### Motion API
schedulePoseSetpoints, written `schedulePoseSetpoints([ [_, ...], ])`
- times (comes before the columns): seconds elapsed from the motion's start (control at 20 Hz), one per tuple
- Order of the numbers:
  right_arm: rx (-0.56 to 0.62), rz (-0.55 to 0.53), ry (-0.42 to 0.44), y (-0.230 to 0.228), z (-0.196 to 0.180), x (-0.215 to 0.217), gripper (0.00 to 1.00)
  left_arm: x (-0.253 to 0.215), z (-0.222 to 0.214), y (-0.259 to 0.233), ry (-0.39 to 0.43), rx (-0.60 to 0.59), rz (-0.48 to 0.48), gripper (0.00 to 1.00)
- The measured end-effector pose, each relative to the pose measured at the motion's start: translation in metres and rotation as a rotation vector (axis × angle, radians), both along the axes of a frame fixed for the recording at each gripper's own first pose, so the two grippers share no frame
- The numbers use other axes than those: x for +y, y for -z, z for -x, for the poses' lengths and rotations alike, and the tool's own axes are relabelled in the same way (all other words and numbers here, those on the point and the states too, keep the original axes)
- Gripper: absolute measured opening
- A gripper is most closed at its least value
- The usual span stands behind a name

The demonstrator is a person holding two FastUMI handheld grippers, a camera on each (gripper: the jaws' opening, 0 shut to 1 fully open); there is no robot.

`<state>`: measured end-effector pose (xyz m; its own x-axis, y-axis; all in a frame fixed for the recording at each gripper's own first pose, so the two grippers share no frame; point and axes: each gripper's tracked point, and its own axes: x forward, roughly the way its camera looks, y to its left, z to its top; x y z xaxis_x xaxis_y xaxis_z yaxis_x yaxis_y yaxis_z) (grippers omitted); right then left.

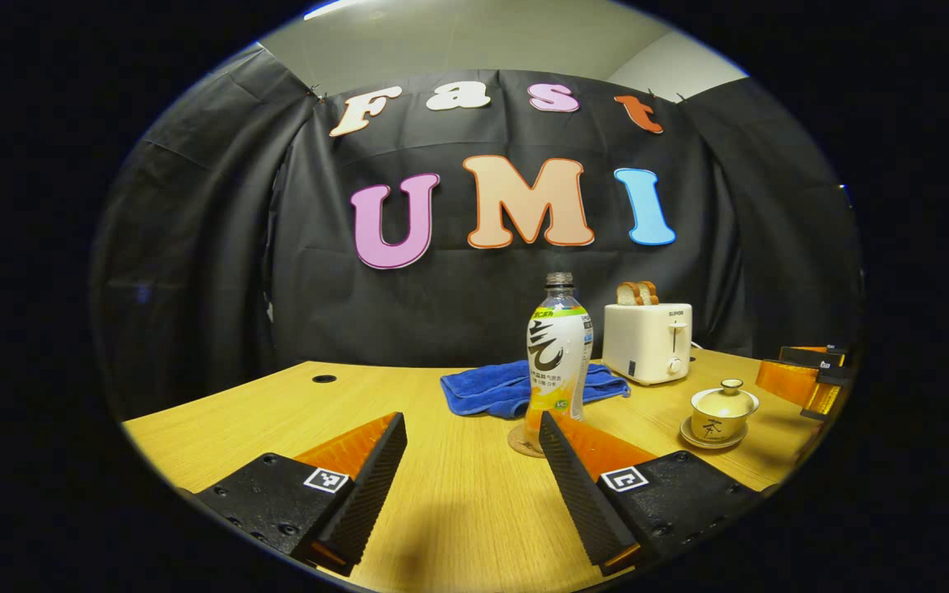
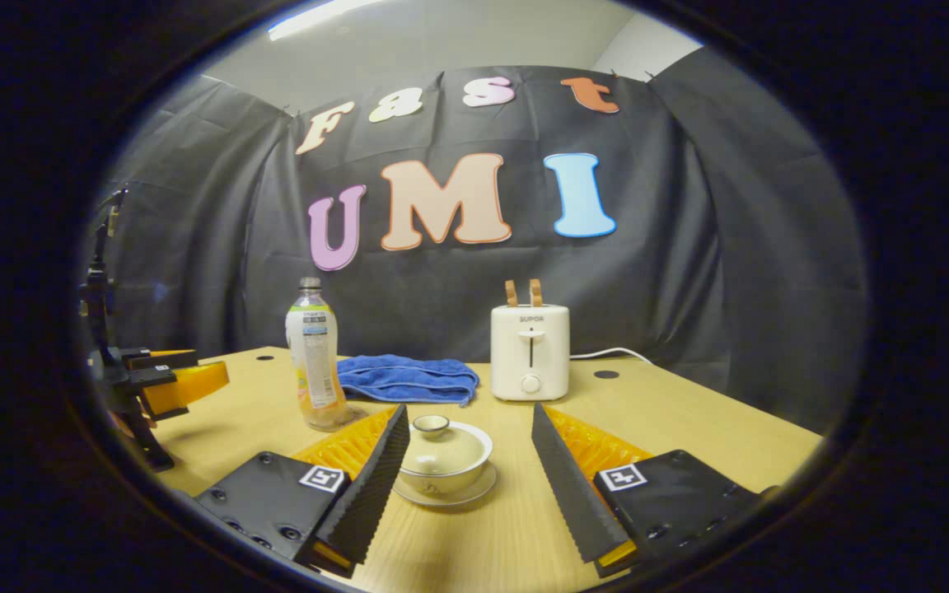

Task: Open the teacup lid with one hand, grasp the water bottle and pour water into the teacup with the other hand; after pouring, place the water bottle on the coaster and then close the teacup lid.

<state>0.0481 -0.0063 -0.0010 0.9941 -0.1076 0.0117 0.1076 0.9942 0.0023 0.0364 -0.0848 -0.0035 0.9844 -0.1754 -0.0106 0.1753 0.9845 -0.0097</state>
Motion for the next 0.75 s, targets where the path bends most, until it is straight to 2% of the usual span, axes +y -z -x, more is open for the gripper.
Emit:
schedulePoseSetpoints([
  [0.15,-0.001,0.001,0.023,0.0003,0.0051,-0.0040,0.97,0.0092,0.0060,-0.0007,-0.045,0.001,-0.002,0.94],
  [0.75,-0.002,0.002,0.051,-0.0003,0.0096,-0.0091,0.97,0.0100,0.0110,-0.0014,-0.056,0.002,-0.004,0.94],
])
